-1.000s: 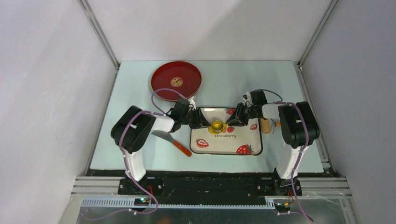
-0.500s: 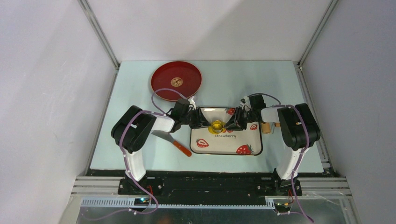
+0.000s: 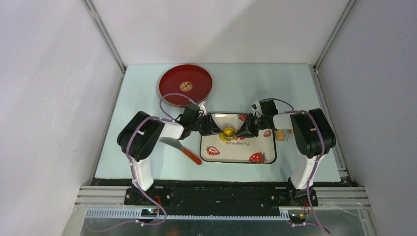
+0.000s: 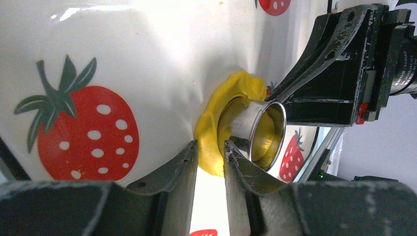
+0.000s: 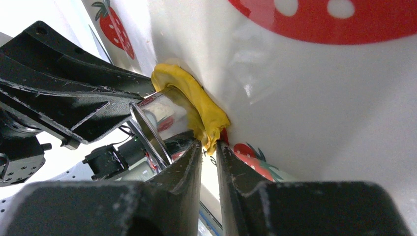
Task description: Roll out the dumpling wrappers from the dough
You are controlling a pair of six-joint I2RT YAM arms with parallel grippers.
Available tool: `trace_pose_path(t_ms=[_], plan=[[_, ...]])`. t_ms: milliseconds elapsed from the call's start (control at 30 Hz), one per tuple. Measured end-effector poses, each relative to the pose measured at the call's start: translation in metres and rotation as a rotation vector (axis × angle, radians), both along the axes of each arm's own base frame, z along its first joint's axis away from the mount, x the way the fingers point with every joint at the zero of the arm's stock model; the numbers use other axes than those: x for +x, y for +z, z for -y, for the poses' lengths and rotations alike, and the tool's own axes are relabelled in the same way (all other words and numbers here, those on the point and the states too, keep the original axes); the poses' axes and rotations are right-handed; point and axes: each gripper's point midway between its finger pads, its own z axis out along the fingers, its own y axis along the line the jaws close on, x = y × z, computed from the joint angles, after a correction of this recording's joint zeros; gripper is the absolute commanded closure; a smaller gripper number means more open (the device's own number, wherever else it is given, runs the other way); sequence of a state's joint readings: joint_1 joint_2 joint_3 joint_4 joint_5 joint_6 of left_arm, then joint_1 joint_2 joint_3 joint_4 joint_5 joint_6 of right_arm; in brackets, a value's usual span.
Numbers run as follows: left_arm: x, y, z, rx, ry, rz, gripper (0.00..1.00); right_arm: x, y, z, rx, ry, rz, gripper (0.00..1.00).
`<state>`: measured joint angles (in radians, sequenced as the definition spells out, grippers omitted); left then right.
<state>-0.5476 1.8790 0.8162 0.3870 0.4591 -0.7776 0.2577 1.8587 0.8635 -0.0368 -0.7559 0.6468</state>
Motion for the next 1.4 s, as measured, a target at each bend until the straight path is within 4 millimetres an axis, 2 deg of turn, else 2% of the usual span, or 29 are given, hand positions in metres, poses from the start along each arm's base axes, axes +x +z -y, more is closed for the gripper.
trace_pose_path(t_ms=[133,333,733,1000,1100,1200,1267,1400], plan=[[0.000,0.000,0.000,0.000,0.000,0.000,0.65,0.000,-0.002,-0.001,-0.013,0.000,0.003,0.90],[0.000,0.000,0.000,-0.001,0.000,0.002,0.65,0.002,-0.003,-0.001,-0.017,0.002,-0.003,0.95],[0.002,-0.001,0.001,-0.006,-0.001,0.008,0.65,0.013,-0.002,0.012,-0.053,-0.023,0.001,0.96],[0.002,-0.001,0.001,-0.006,-0.001,0.009,0.65,0.024,-0.002,0.021,-0.072,-0.045,0.014,0.93],[0.003,-0.001,0.002,-0.007,-0.001,0.010,0.65,0.030,-0.001,0.023,-0.075,-0.050,0.020,0.89],[0.003,-0.001,0.002,-0.007,-0.001,0.010,0.65,0.037,0.001,0.027,-0.077,-0.058,0.031,0.67],[0.003,-0.001,0.002,-0.007,-0.001,0.010,0.65,0.041,0.003,0.029,-0.075,-0.063,0.042,0.58],[0.003,-0.001,0.002,-0.007,-0.001,0.010,0.65,0.046,0.010,0.028,-0.064,-0.055,0.066,0.53]])
